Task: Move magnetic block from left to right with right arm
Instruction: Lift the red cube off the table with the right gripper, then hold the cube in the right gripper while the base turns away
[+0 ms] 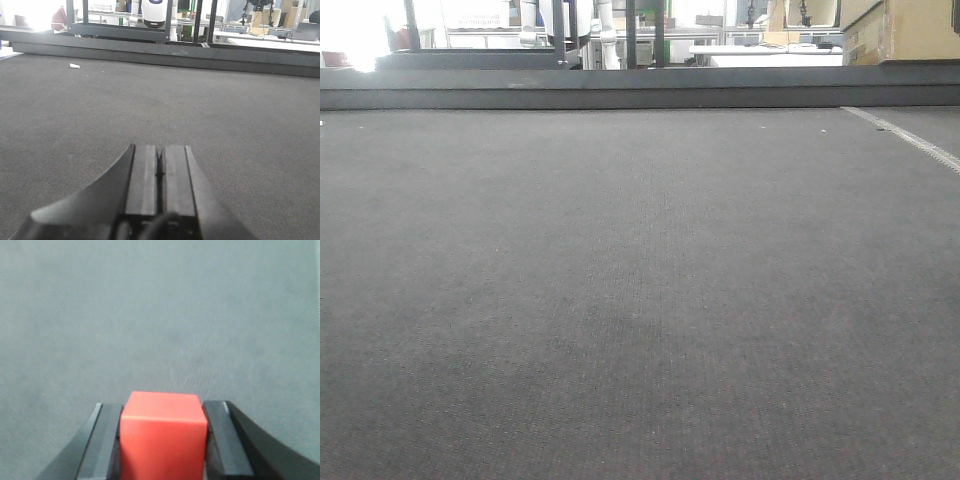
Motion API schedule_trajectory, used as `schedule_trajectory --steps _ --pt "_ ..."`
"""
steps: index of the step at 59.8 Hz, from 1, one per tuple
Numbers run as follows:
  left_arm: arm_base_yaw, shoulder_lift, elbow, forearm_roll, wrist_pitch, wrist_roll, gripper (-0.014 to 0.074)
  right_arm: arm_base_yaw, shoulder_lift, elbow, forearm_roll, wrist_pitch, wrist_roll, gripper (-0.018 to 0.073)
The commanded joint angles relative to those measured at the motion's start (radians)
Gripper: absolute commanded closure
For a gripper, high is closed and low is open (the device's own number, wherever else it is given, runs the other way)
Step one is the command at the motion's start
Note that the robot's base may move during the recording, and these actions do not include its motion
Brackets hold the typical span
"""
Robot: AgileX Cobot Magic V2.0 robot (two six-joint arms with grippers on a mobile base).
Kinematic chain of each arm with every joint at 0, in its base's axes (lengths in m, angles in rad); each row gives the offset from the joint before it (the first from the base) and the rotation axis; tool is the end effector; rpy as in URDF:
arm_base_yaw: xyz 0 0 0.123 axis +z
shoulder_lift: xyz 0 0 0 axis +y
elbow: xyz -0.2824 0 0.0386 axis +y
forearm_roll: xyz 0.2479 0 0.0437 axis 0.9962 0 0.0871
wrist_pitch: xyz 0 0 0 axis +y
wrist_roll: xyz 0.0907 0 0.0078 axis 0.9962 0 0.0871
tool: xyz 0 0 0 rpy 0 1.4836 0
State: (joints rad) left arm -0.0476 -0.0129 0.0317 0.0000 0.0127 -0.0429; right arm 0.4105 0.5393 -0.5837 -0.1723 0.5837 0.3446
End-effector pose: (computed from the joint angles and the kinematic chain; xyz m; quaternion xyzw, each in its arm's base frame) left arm 0.0566 -0.0027 0.2019 0.0016 0.6871 -0.0329 0.7258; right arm 0.0997 0.0340 0.3167 -0.0635 0.8428 0.1221 0.5203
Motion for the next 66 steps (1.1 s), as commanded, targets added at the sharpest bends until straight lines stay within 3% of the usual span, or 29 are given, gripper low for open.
schedule_trajectory --steps 1,26,66 --pt "-0.003 -0.015 0.009 0.0 -0.087 -0.004 0.0713 -0.005 -0.081 0.0 -0.023 -0.079 -0.012 0.0326" --pt "-0.003 -0.015 0.009 0.0 -0.087 -0.004 0.0713 -0.005 -0.386 0.033 -0.084 -0.08 -0.026 0.0326" --pt "-0.003 -0.015 0.009 0.0 -0.087 -0.004 0.0713 -0.005 -0.391 0.033 -0.083 -0.065 -0.026 0.0326"
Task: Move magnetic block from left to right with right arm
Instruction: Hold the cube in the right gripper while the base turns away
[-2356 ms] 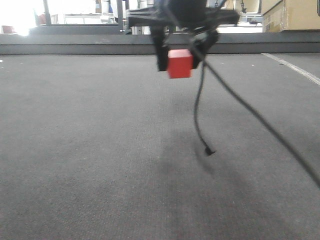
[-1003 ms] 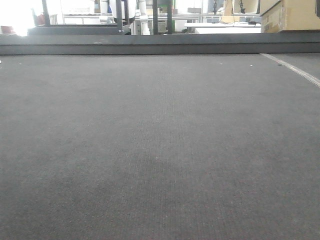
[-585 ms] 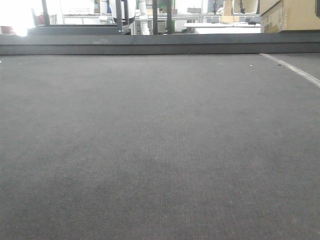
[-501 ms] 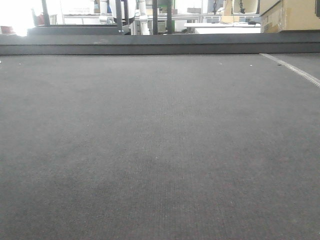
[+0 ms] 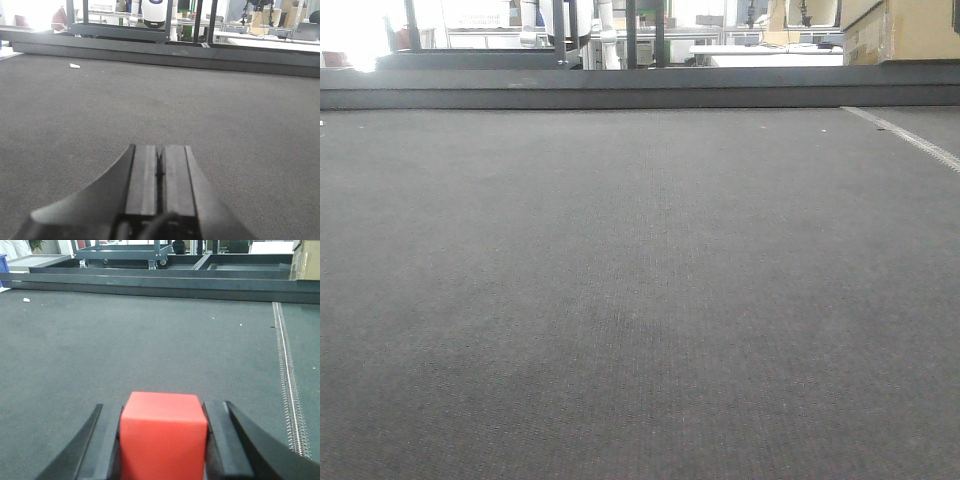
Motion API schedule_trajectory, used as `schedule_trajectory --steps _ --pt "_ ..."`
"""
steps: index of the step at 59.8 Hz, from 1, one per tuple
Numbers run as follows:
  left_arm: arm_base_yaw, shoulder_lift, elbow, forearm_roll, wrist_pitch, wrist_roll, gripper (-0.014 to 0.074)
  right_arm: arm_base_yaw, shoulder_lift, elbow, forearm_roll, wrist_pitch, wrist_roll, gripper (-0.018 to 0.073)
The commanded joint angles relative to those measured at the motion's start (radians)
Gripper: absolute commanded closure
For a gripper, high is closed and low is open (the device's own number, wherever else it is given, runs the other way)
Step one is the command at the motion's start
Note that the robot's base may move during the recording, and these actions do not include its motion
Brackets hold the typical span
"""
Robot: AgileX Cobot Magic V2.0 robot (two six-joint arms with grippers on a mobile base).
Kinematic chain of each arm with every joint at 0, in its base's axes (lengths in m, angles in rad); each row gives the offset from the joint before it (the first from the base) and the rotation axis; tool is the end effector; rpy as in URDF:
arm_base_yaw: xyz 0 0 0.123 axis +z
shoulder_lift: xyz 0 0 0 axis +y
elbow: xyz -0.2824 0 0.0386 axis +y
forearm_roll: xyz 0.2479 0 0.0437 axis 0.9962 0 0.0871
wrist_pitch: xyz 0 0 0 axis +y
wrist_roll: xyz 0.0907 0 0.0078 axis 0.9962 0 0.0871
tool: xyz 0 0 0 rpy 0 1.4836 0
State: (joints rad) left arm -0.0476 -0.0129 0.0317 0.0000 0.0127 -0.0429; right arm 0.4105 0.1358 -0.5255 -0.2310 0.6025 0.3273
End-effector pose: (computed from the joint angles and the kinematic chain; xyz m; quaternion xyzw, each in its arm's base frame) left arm 0.0566 -0.0027 0.2019 0.0016 0.6871 -0.0329 0.7258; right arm 0.0302 0.0002 0.3238 -0.0590 0.7433 0.1326 0.6530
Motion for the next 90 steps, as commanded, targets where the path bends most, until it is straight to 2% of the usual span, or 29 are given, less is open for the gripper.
schedule_trajectory --steps 1,90 --pt "-0.003 -0.015 0.009 0.0 -0.087 -0.004 0.0713 -0.005 0.013 -0.025 -0.025 -0.084 -0.009 0.0326" --pt "0.001 -0.013 0.009 0.0 -0.087 -0.004 0.0713 -0.005 0.013 -0.025 -0.025 -0.084 -0.009 0.0326"
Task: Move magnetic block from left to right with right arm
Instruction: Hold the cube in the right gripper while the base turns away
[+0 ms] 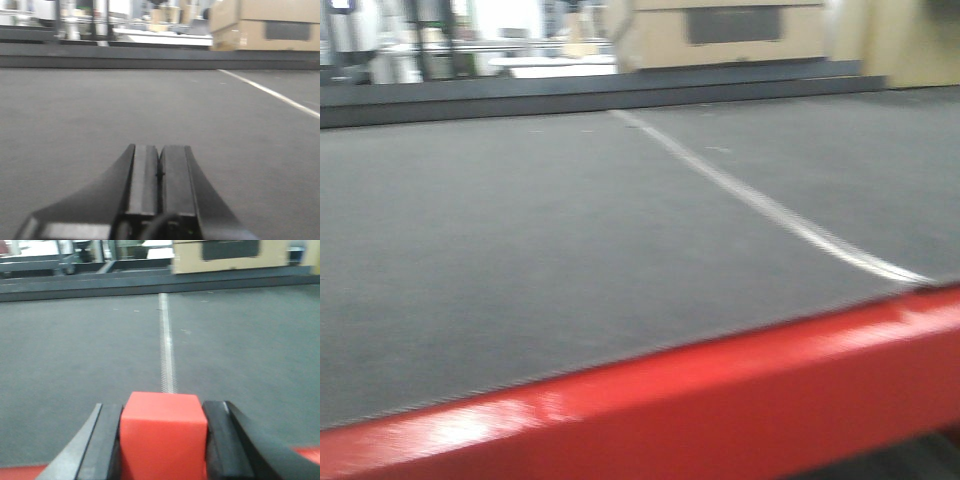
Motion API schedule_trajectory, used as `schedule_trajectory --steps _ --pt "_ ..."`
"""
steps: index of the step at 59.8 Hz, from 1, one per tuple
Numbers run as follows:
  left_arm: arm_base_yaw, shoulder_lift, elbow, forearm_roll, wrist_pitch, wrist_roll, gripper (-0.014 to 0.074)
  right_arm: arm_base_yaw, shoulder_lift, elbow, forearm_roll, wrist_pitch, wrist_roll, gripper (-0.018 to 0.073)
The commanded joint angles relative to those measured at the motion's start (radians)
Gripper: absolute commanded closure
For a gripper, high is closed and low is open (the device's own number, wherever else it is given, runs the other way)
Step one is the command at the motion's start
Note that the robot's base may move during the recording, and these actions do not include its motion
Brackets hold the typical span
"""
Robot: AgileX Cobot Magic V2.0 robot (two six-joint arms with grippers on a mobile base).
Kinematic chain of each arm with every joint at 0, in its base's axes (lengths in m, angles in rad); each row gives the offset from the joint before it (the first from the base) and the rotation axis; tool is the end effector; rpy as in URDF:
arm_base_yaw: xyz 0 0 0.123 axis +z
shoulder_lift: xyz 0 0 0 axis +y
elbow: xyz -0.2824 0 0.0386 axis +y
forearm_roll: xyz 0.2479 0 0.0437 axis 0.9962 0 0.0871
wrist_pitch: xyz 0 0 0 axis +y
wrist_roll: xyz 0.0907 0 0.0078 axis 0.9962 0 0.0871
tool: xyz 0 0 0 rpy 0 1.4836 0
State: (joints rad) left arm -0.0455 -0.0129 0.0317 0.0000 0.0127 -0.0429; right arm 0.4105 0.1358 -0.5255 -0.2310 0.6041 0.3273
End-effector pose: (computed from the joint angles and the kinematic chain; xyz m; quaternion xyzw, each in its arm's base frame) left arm 0.0566 -0.0026 0.2019 0.0009 0.6871 -0.0321 0.7258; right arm 0.0302 0.0002 0.3236 -0.0589 0.7438 0.1324 0.6525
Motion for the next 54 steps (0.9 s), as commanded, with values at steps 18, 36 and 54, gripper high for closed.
schedule_trajectory --steps 18,36,54 --pt "-0.001 -0.013 0.009 0.0 -0.087 -0.004 0.0713 -0.005 0.013 -0.025 -0.025 -0.085 -0.009 0.0326" --pt "-0.001 -0.013 0.009 0.0 -0.087 -0.004 0.0713 -0.005 0.013 -0.025 -0.025 -0.085 -0.009 0.0326" --pt "-0.001 -0.013 0.009 0.0 -0.087 -0.004 0.0713 -0.005 0.013 -0.025 -0.025 -0.085 -0.009 0.0326"
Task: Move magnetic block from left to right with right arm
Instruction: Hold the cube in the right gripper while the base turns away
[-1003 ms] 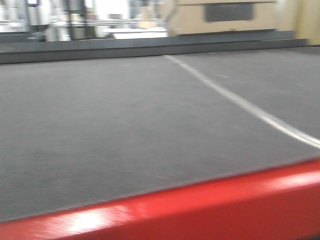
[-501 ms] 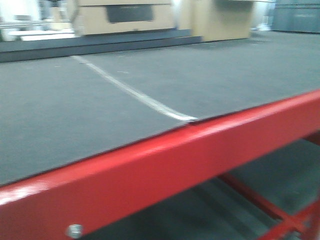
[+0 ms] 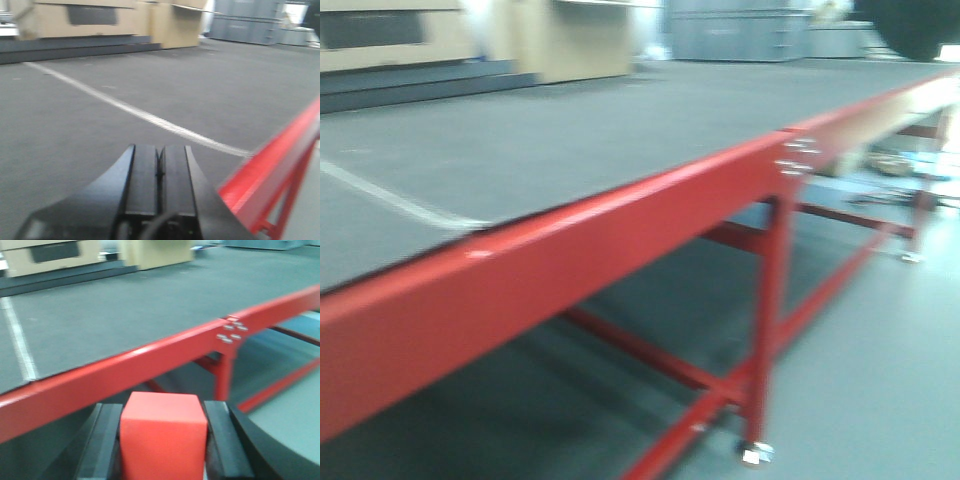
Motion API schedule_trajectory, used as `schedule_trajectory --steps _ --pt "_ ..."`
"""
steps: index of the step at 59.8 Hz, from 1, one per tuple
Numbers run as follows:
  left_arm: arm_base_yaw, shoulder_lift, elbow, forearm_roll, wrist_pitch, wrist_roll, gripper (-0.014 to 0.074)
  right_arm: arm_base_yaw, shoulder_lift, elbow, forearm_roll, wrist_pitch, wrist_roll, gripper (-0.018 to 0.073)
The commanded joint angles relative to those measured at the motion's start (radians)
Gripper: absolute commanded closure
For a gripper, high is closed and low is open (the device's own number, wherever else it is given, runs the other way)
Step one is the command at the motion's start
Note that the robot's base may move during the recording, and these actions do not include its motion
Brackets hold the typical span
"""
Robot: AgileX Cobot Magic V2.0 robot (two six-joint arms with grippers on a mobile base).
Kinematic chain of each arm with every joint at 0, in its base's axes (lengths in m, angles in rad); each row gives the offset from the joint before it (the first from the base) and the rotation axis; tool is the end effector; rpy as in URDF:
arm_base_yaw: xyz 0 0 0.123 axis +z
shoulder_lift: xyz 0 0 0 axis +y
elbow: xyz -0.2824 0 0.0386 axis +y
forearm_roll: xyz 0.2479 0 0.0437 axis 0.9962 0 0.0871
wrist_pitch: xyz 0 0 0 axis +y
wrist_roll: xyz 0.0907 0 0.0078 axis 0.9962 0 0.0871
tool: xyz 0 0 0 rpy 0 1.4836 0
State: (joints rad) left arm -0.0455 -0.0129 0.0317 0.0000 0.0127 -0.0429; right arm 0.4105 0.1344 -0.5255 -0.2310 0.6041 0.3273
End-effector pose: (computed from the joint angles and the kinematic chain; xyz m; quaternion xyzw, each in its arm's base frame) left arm 0.0566 -0.0026 0.2019 0.0009 0.6871 -0.0321 0.7258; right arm 0.0300 0.0001 0.3237 -0.0588 0.7434 0.1326 0.6530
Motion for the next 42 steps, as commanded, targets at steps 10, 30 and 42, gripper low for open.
schedule_trajectory --steps 10,30,42 --pt "-0.001 -0.013 0.009 0.0 -0.087 -0.004 0.0713 -0.005 0.014 -0.025 -0.025 -0.085 -0.009 0.0326" --pt "-0.001 -0.013 0.009 0.0 -0.087 -0.004 0.0713 -0.005 0.014 -0.025 -0.025 -0.085 -0.009 0.0326" --pt "-0.001 -0.013 0.009 0.0 -0.087 -0.004 0.0713 -0.005 0.014 -0.025 -0.025 -0.085 -0.009 0.0326"
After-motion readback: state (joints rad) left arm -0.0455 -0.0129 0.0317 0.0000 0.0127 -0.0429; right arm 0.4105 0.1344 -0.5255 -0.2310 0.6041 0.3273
